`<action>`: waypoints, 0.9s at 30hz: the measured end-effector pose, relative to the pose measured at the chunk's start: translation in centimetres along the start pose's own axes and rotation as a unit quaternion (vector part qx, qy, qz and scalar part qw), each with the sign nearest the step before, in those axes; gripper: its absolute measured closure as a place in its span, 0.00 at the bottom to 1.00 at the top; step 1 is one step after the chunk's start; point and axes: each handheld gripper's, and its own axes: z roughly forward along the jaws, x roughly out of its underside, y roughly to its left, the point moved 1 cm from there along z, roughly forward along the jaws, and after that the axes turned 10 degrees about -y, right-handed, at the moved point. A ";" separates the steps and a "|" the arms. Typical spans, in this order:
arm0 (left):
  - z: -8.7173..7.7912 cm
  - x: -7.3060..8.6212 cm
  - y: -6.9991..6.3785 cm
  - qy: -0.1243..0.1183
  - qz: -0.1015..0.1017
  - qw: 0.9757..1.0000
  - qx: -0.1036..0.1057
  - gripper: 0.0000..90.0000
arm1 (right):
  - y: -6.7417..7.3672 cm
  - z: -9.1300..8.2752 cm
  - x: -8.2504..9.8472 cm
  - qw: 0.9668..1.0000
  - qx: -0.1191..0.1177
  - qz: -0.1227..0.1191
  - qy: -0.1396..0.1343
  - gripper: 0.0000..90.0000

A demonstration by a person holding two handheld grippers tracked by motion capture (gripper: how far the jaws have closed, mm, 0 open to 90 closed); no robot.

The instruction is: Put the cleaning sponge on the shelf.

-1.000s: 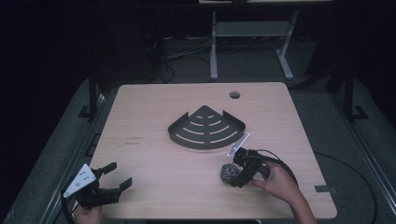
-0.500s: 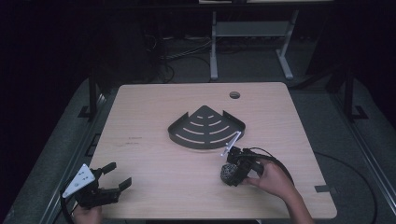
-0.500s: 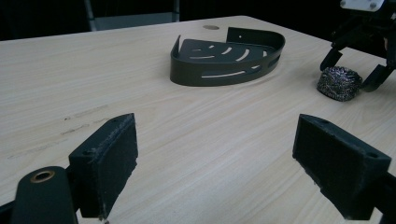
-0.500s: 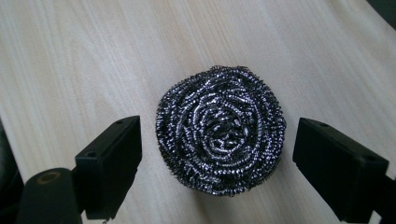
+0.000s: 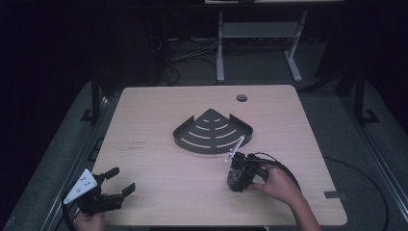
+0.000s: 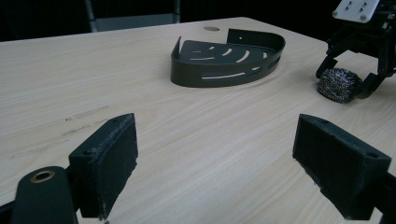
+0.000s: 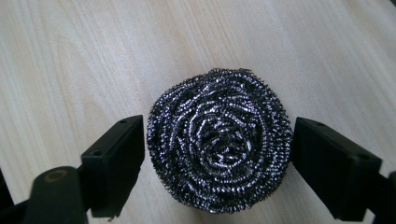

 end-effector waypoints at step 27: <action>0.0 0.1 0.0 0.000 -0.003 1.000 -0.001 0.15 | 0.1 -1.6 -0.6 1.000 0.006 -0.006 -0.007 0.36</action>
